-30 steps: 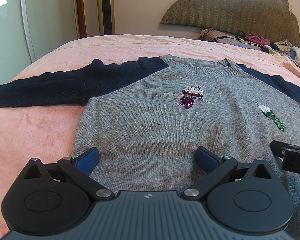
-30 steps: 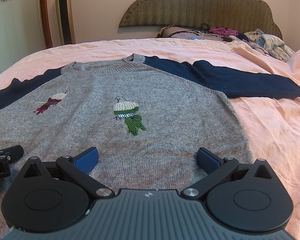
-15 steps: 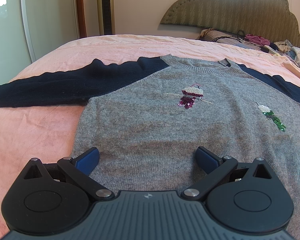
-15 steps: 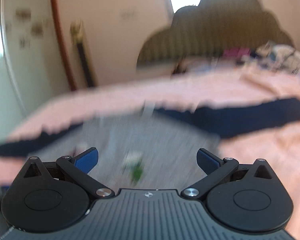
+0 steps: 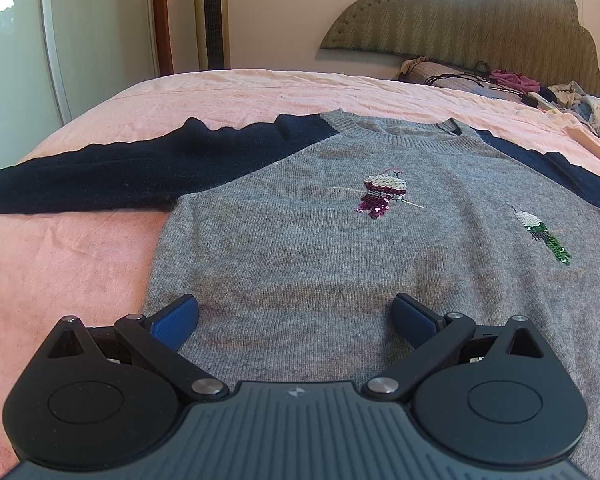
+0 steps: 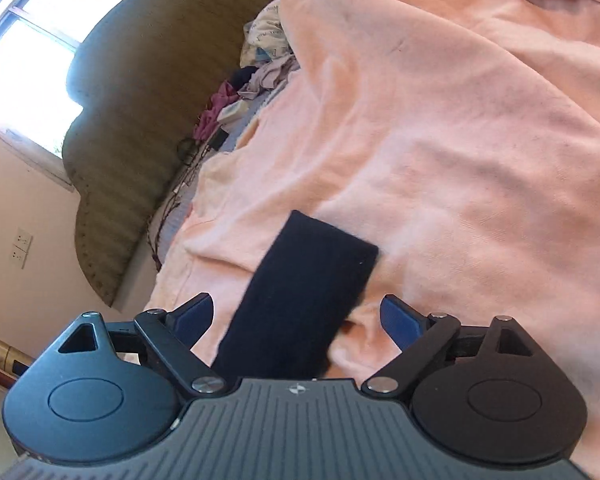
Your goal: Fold small clothes
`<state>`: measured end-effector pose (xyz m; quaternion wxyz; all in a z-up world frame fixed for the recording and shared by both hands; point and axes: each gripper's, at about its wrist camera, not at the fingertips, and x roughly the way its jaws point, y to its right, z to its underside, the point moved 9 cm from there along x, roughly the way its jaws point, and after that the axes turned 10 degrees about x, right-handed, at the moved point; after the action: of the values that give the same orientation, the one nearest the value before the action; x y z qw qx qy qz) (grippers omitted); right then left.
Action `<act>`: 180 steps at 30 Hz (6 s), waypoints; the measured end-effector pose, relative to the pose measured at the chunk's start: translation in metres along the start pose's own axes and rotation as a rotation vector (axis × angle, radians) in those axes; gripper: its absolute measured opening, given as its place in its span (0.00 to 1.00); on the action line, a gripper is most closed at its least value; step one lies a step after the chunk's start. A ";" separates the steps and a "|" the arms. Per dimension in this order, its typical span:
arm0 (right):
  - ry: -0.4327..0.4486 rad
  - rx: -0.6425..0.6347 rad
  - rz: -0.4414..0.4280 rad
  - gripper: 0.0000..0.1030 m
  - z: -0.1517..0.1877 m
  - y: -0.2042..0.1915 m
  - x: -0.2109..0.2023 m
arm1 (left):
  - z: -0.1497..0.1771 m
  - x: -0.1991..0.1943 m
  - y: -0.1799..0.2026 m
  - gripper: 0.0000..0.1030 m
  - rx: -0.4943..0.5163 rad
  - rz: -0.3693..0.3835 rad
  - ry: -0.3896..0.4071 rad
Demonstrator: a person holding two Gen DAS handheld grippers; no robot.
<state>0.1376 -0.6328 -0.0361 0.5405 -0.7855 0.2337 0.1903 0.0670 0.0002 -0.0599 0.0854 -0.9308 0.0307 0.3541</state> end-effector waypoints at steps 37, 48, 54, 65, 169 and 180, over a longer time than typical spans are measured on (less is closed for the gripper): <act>-0.500 -0.184 -0.605 0.60 0.323 -0.113 -0.082 | -0.054 -0.010 -0.002 1.00 -0.428 0.503 -0.002; -0.539 -0.104 -0.615 0.71 0.321 -0.113 -0.075 | -0.096 0.087 0.026 0.22 -0.332 0.313 -0.147; -0.549 -0.119 -0.615 0.72 0.326 -0.114 -0.075 | -0.112 0.082 0.021 0.07 -0.224 0.241 -0.163; -0.518 -0.150 -0.628 0.81 0.323 -0.116 -0.079 | -0.110 0.058 -0.008 0.04 -0.207 0.249 -0.084; -0.666 -0.824 -0.348 0.11 0.351 -0.217 -0.027 | -0.041 0.029 -0.031 0.83 -0.382 0.347 0.200; -0.595 -0.740 -0.199 0.28 0.298 -0.162 0.003 | -0.040 0.028 -0.029 0.83 -0.358 0.336 0.194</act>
<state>0.2186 -0.3037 -0.0172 0.2838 -0.8552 -0.0907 0.4241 0.1173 0.0214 -0.0456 -0.1441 -0.9425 0.1298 0.2721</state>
